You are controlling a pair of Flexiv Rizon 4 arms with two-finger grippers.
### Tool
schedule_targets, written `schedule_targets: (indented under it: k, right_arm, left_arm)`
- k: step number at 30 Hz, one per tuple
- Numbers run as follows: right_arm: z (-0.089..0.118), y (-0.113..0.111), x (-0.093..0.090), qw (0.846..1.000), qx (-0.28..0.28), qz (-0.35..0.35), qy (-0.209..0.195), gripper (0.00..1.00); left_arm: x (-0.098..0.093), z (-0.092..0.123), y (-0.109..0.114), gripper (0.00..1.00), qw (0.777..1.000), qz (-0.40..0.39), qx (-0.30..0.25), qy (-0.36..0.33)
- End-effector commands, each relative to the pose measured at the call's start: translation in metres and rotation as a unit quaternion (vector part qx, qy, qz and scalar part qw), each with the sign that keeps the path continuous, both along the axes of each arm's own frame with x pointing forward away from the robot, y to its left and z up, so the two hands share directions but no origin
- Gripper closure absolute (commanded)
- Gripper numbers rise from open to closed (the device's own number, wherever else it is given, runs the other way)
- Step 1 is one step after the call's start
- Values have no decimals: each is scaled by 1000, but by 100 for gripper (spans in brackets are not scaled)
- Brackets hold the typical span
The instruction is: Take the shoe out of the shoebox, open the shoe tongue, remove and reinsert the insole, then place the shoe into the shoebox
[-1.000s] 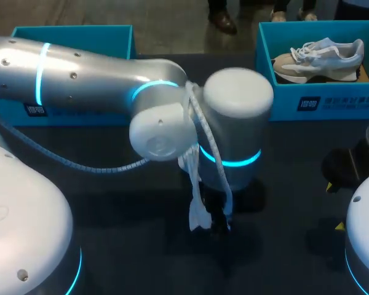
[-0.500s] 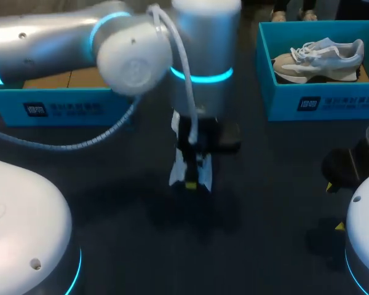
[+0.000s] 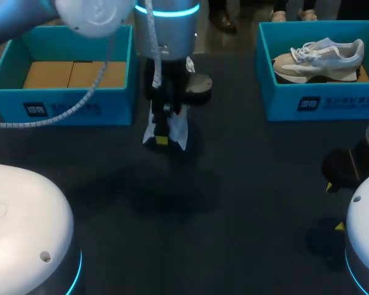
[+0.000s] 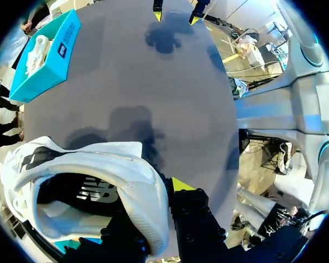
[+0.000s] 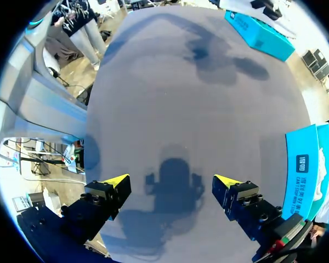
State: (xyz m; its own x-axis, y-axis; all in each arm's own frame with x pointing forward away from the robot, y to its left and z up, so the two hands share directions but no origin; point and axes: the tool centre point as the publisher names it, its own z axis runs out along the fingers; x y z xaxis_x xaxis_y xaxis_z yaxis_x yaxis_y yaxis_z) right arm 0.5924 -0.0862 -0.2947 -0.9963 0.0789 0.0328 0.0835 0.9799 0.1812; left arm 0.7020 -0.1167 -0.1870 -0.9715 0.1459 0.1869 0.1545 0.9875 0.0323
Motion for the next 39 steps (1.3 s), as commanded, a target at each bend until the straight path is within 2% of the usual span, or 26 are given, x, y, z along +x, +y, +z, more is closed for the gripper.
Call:
schedule_targets:
  k: [1,10,15,19,23,33,39]
  right_arm:
    - [0,0,-3,1000,-1,-1,-3,0]
    - [0,0,-3,1000,-1,-1,-3,0]
    - [0,0,-3,1000,-1,-1,-3,0]
    - [0,0,-3,1000,-1,-1,-3,0]
    - [0,0,-3,1000,-1,-1,-3,0]
    - [0,0,-3,1000,-1,-1,-3,0]
    - [0,0,-3,1000,-1,-1,-3,0]
  left_arm:
    - [-1,4,7,100,1000,0,-5,-3]
    - [-1,4,7,100,1000,0,-5,-3]
    - [27,22,28,100,999,-7,4,-41]
    - [50,38,48,100,999,9,-2,-48]
    - [65,49,66,100,999,13,-7,-47]
    - [98,66,102,100,998,44,0,-50]
    - [112,64,125,100,996,78,9,-52]
